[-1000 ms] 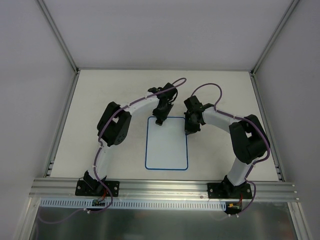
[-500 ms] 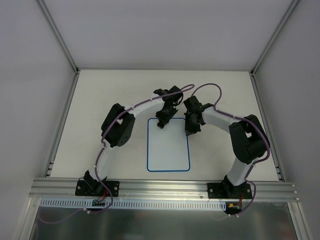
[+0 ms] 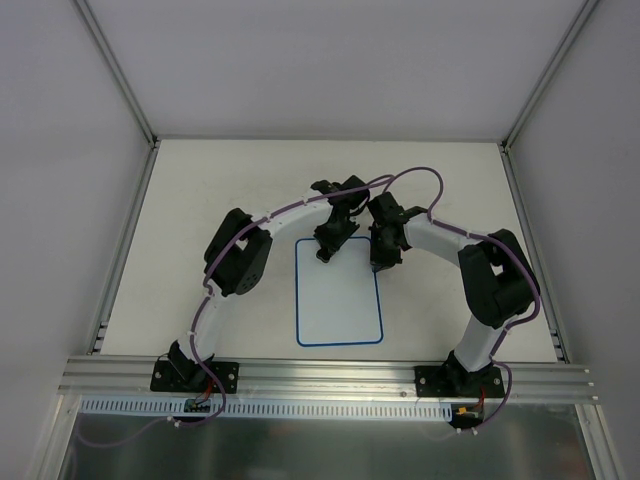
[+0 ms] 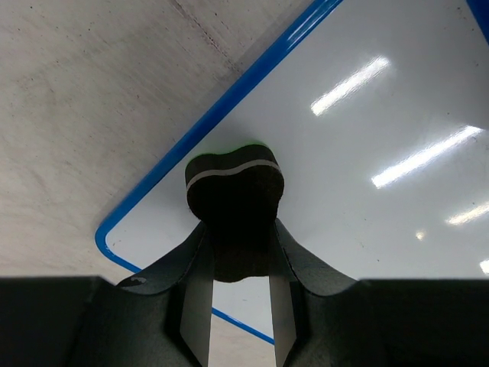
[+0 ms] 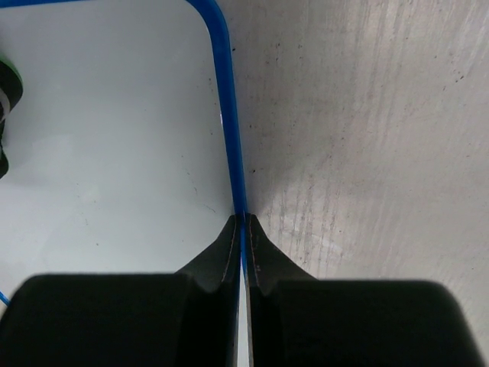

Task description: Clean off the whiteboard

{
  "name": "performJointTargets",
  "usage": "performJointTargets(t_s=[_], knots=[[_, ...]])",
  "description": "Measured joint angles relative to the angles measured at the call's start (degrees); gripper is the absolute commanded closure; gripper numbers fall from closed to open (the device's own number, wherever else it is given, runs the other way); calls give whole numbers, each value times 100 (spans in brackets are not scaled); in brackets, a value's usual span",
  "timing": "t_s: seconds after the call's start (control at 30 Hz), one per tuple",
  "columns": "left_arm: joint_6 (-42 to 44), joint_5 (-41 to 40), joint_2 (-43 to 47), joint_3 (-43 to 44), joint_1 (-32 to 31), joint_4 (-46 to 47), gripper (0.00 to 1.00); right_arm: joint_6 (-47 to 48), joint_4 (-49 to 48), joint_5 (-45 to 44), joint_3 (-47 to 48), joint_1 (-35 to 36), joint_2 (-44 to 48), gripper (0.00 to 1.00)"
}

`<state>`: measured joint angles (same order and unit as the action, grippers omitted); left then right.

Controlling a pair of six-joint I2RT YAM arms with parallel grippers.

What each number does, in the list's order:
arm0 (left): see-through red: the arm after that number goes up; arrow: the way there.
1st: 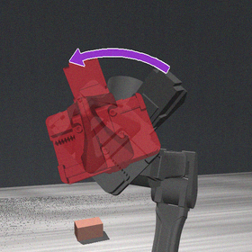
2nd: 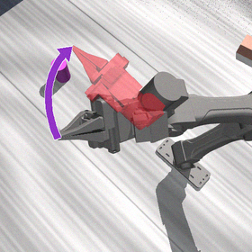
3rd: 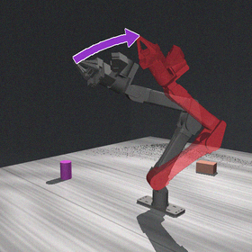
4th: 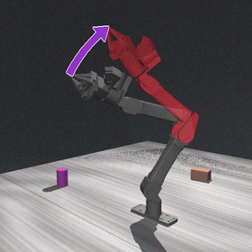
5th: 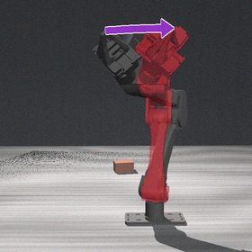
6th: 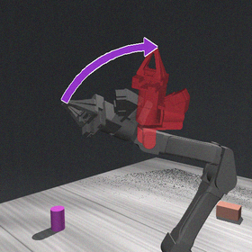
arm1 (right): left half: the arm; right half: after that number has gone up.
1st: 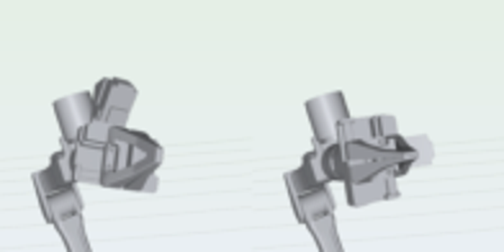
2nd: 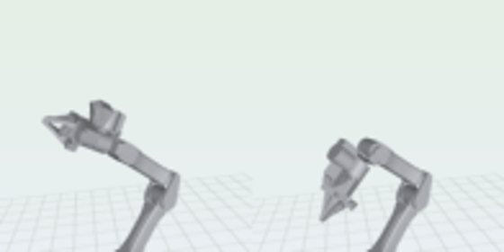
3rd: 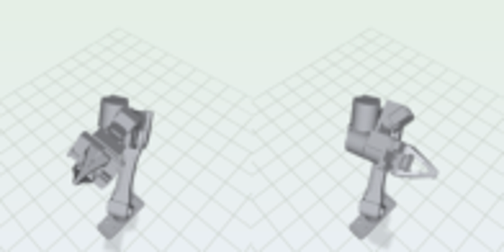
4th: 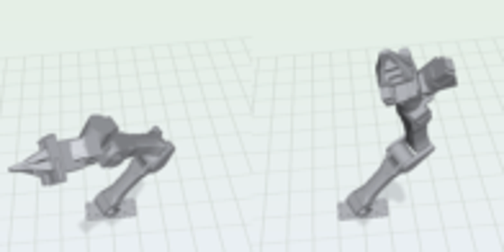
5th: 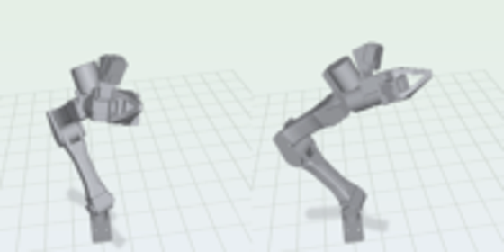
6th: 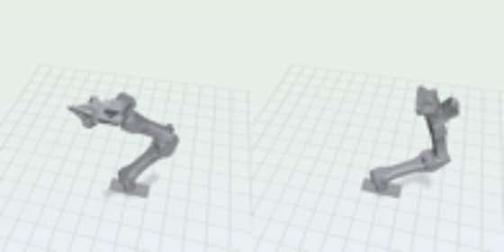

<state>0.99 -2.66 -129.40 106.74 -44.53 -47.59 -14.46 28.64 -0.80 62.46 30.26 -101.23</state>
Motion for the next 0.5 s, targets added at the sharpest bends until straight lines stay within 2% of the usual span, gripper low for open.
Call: performJointTargets(t_s=[0.2,0.5], knots=[[-295,-11,162,-269,232,13,100,11,-13,2,0,7,0,100],[-595,-111,354,-551,940,-291,100,13,-35,-2,0,24,0,100]])
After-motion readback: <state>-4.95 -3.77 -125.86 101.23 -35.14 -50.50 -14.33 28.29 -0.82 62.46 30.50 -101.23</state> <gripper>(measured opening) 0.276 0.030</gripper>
